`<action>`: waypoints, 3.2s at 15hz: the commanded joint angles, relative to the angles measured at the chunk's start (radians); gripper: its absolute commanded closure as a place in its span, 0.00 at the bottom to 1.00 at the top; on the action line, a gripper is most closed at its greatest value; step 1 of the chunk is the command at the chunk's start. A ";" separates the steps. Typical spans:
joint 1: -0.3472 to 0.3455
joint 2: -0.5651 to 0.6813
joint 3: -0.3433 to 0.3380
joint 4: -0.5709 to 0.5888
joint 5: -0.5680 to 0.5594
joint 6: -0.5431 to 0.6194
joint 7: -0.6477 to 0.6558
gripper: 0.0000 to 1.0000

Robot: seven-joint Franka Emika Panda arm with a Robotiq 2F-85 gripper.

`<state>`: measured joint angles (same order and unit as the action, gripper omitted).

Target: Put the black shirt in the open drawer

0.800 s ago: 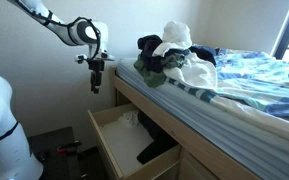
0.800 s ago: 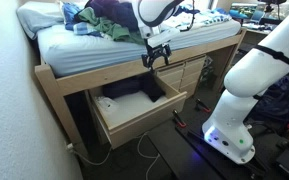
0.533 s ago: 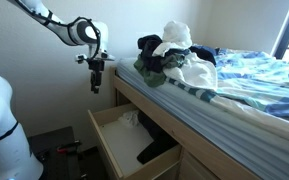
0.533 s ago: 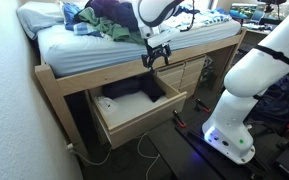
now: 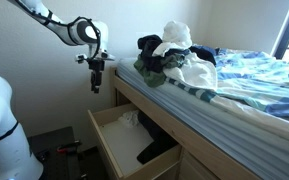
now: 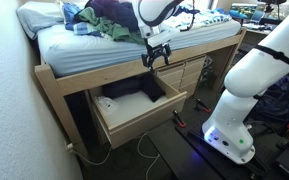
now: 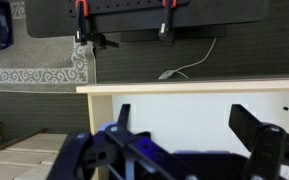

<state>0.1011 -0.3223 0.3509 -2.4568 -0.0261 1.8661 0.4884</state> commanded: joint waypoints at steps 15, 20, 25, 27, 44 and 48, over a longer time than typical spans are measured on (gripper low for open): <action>0.001 -0.180 0.015 0.009 -0.147 0.219 0.363 0.00; -0.019 -0.209 0.015 0.065 -0.253 0.189 0.437 0.00; -0.021 -0.222 -0.024 0.101 -0.384 0.388 0.326 0.00; -0.029 -0.219 -0.033 0.107 -0.392 0.472 0.295 0.00; -0.095 -0.144 0.006 0.199 -0.428 0.633 0.256 0.00; -0.135 -0.072 -0.002 0.267 -0.432 0.799 0.237 0.00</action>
<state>0.0087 -0.4614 0.3405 -2.2588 -0.4514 2.5795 0.7429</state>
